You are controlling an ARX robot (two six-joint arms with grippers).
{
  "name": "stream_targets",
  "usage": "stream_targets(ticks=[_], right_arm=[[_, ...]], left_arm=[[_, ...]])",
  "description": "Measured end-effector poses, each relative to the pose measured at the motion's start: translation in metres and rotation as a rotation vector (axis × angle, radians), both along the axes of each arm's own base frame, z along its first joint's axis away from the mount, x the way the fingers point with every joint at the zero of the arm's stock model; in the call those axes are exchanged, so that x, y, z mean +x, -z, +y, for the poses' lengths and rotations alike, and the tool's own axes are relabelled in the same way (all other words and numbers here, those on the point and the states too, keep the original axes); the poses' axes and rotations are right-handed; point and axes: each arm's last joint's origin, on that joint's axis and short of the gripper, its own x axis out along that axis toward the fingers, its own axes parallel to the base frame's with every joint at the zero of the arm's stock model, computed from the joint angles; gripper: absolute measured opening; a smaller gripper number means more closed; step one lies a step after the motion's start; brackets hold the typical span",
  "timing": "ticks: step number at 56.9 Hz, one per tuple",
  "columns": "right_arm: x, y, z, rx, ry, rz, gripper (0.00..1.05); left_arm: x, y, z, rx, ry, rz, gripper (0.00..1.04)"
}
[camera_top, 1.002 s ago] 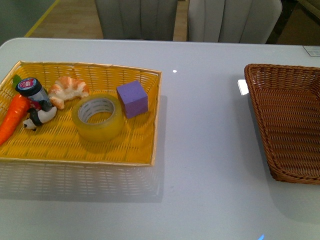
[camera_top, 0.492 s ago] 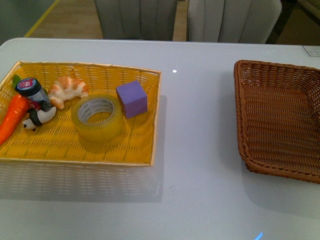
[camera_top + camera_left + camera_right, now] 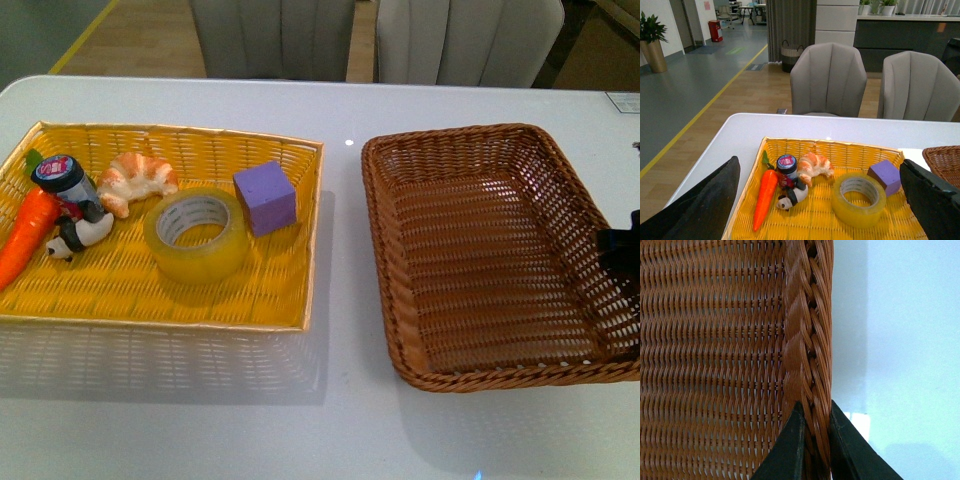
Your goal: Move tape to another basket
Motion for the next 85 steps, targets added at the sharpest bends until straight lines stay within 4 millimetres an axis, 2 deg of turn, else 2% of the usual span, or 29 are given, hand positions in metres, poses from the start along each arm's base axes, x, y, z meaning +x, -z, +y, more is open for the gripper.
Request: stream_targets(ticks=[15, 20, 24, 26, 32, 41, 43, 46, 52, 54, 57, 59, 62, 67, 71, 85], right_arm=[[-0.007, 0.005, 0.032, 0.048, 0.079, 0.043, 0.06], [-0.008, 0.006, 0.035, 0.059, 0.087, 0.037, 0.06], [-0.007, 0.005, 0.035, 0.056, 0.089, 0.024, 0.15], [-0.007, 0.004, 0.033, 0.038, 0.097, 0.005, 0.24], [-0.007, -0.01, 0.026, 0.019, 0.105, -0.067, 0.42], [-0.017, -0.044, 0.017, 0.01, 0.088, -0.194, 0.66], [-0.022, -0.052, 0.016, 0.011, 0.075, -0.224, 0.72], [-0.037, -0.073, 0.013, 0.019, 0.044, -0.311, 0.85], [-0.059, -0.09, 0.015, -0.038, 0.093, -0.661, 0.71], [-0.076, -0.097, 0.016, -0.037, 0.092, -0.789, 0.64], [-0.093, -0.104, 0.016, -0.036, 0.093, -0.889, 0.57], [-0.113, -0.11, 0.017, -0.032, 0.09, -0.965, 0.48], [-0.13, -0.113, 0.017, -0.032, 0.091, -0.992, 0.38], [-0.144, -0.109, 0.017, -0.036, 0.094, -0.98, 0.22], [-0.157, -0.108, 0.017, -0.035, 0.092, -0.968, 0.02], [-0.182, -0.108, 0.017, -0.039, 0.091, -0.971, 0.02]], left_arm=[[0.0, 0.0, 0.0, 0.0, 0.0, 0.0, 0.96], [0.0, 0.0, 0.0, 0.0, 0.0, 0.0, 0.96], [0.0, 0.0, 0.0, 0.0, 0.0, 0.0, 0.96], [0.0, 0.0, 0.0, 0.0, 0.0, 0.0, 0.96], [0.0, 0.0, 0.0, 0.0, 0.0, 0.0, 0.96], [0.0, 0.0, 0.0, 0.0, 0.0, 0.0, 0.96], [0.0, 0.0, 0.0, 0.0, 0.0, 0.0, 0.96], [0.0, 0.0, 0.0, 0.0, 0.0, 0.0, 0.96], [0.0, 0.0, 0.0, 0.0, 0.0, 0.0, 0.96], [0.0, 0.0, 0.0, 0.0, 0.0, 0.0, 0.96], [0.0, 0.0, 0.0, 0.0, 0.0, 0.0, 0.96], [0.0, 0.0, 0.0, 0.0, 0.0, 0.0, 0.96], [0.0, 0.0, 0.0, 0.0, 0.0, 0.0, 0.96], [0.0, 0.0, 0.0, 0.0, 0.0, 0.0, 0.96], [0.0, 0.0, 0.0, 0.0, 0.0, 0.0, 0.96], [0.0, 0.0, 0.0, 0.0, 0.0, 0.0, 0.96]])
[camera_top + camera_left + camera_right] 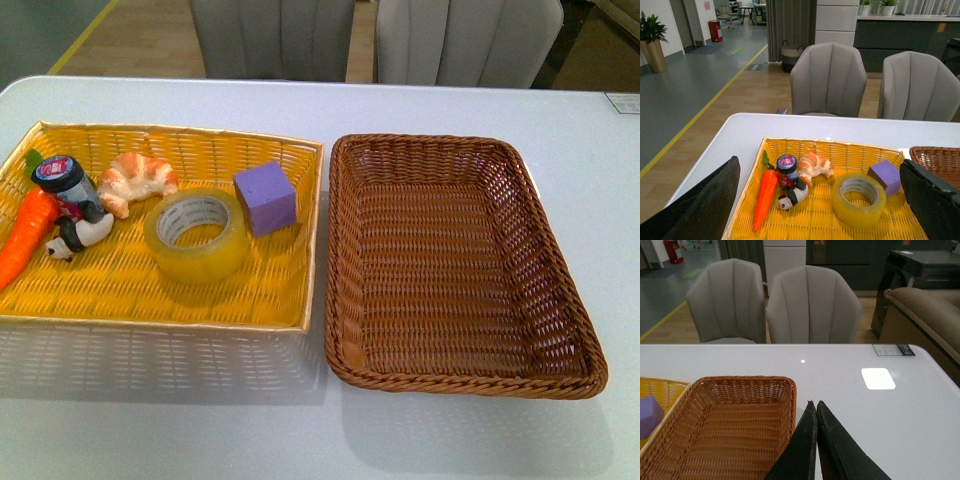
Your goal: Move tape to another basket
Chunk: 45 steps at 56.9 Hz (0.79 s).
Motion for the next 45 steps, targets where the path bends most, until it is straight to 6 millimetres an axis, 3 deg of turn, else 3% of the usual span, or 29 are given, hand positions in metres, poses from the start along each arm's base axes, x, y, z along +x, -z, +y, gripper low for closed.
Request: stream_targets(ticks=[45], right_arm=[[-0.043, -0.012, 0.0, 0.0, 0.0, -0.04, 0.02]], left_arm=[[0.0, 0.0, 0.0, 0.0, 0.0, 0.0, 0.96]])
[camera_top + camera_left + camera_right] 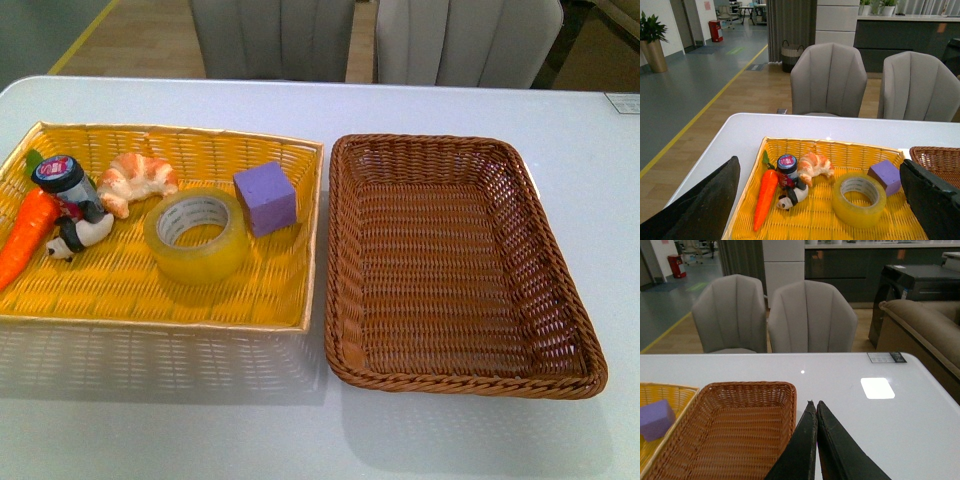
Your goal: Move tape to another basket
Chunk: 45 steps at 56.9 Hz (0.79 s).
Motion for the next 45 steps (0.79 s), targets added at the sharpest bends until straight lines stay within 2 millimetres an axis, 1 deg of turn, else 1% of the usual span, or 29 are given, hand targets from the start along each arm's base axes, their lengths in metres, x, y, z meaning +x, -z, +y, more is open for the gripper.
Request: stream_targets(ticks=[42, 45], right_arm=[[-0.017, 0.0, 0.0, 0.0, 0.0, -0.003, 0.02], [-0.023, 0.004, 0.0, 0.0, -0.004, 0.03, 0.02]], left_arm=[[0.0, 0.0, 0.0, 0.0, 0.0, 0.0, 0.96], [0.0, 0.0, 0.0, 0.0, 0.0, 0.0, 0.96]])
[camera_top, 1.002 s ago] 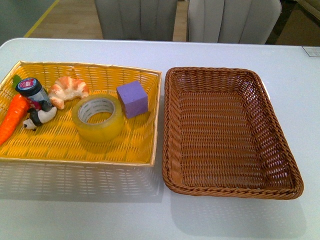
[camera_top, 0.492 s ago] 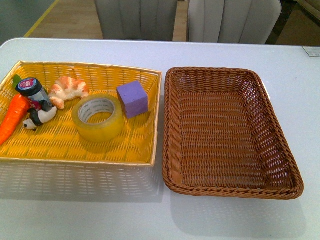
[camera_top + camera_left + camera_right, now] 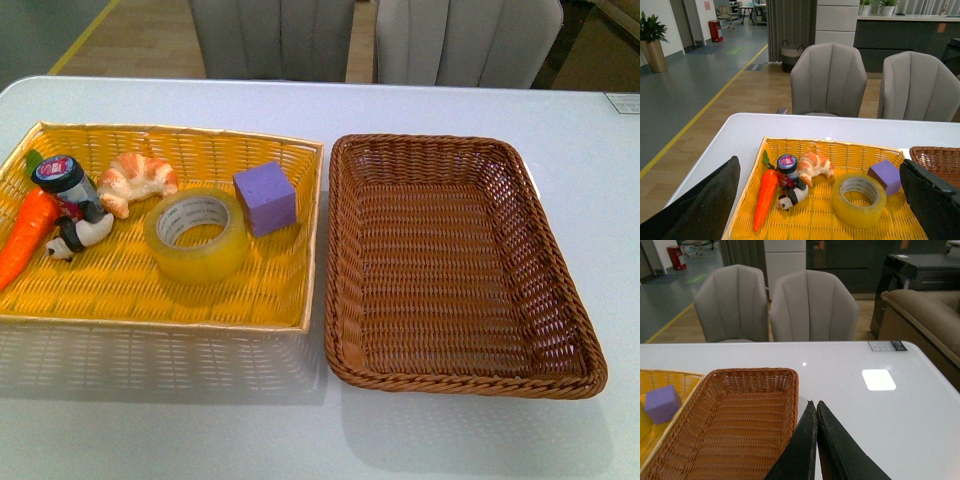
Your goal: Move tape to another basket
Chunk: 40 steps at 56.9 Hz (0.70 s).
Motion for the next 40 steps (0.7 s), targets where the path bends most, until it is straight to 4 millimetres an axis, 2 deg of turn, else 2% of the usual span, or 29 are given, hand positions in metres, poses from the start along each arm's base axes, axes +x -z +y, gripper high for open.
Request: stream_targets(ticks=[17, 21, 30, 35, 38, 40], right_arm=[[-0.0053, -0.0014, -0.0001, 0.0, 0.004, -0.028, 0.04], [-0.0053, -0.0014, -0.0001, 0.0, 0.004, -0.028, 0.23], [-0.0053, -0.0014, -0.0001, 0.0, 0.004, -0.028, 0.51], [-0.0053, -0.0014, -0.0001, -0.001, 0.004, -0.028, 0.74], [-0.0053, -0.0013, -0.0001, 0.0, 0.005, -0.027, 0.85], [-0.0053, -0.0014, -0.0001, 0.0, 0.004, -0.028, 0.91]], left_arm=[[0.0, 0.0, 0.0, 0.0, 0.0, 0.0, 0.96], [0.0, 0.0, 0.0, 0.0, 0.0, 0.0, 0.96], [0.0, 0.0, 0.0, 0.0, 0.0, 0.0, 0.96], [0.0, 0.0, 0.0, 0.0, 0.0, 0.0, 0.96], [0.0002, 0.0003, -0.0006, -0.062, 0.062, 0.156, 0.96], [0.0014, -0.0019, -0.0017, -0.128, 0.088, 0.332, 0.96]])
